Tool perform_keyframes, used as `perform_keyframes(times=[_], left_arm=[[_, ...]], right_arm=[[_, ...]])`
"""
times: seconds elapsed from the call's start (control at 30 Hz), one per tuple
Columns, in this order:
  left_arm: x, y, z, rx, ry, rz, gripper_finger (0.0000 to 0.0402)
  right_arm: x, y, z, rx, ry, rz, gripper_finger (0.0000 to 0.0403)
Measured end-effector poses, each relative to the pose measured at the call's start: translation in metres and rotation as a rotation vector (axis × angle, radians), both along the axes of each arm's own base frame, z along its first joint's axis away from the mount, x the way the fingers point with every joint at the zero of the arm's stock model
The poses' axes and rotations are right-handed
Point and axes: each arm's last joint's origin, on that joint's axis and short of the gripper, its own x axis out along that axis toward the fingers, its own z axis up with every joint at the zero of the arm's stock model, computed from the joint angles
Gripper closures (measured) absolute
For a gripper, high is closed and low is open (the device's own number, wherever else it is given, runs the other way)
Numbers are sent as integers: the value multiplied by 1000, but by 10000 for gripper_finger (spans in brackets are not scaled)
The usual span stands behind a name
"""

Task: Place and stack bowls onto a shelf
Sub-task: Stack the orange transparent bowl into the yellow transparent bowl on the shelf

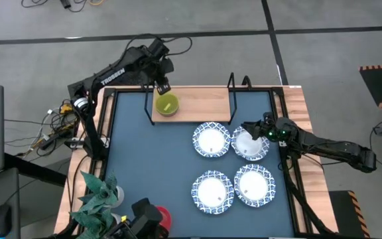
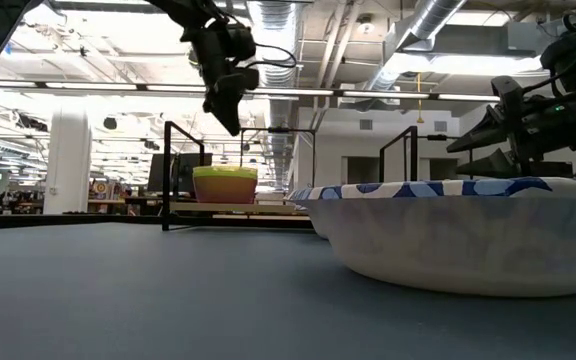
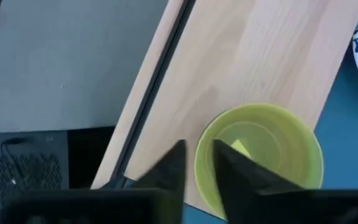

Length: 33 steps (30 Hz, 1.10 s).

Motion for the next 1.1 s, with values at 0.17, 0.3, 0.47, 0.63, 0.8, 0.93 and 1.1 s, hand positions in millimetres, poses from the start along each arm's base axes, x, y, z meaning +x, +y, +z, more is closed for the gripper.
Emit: perform_keyframes(times=[0.17, 0.3, 0.47, 0.63, 0.8, 0.93, 1.1], left_arm=[[-4, 3, -8, -66, -19, 32, 393], [-2, -8, -8, -242, -90, -22, 400], [4, -51, 10, -430, -31, -107, 401], [23, -117, 19, -486, 99, -257, 401], [41, -185, 29, -512, 133, -363, 401], [51, -240, 33, -525, 135, -429, 387], [57, -300, 35, -553, 129, -478, 342]], right_arm=[[0, 0, 0, 0, 0, 0, 183], [0, 0, 0, 0, 0, 0, 183], [0, 0, 0, 0, 0, 0, 183], [0, 0, 0, -6, 4, 2, 183], [0, 0, 0, -7, 5, 2, 183], [0, 0, 0, -7, 5, 2, 183], [0, 0, 0, -8, 7, 3, 183]])
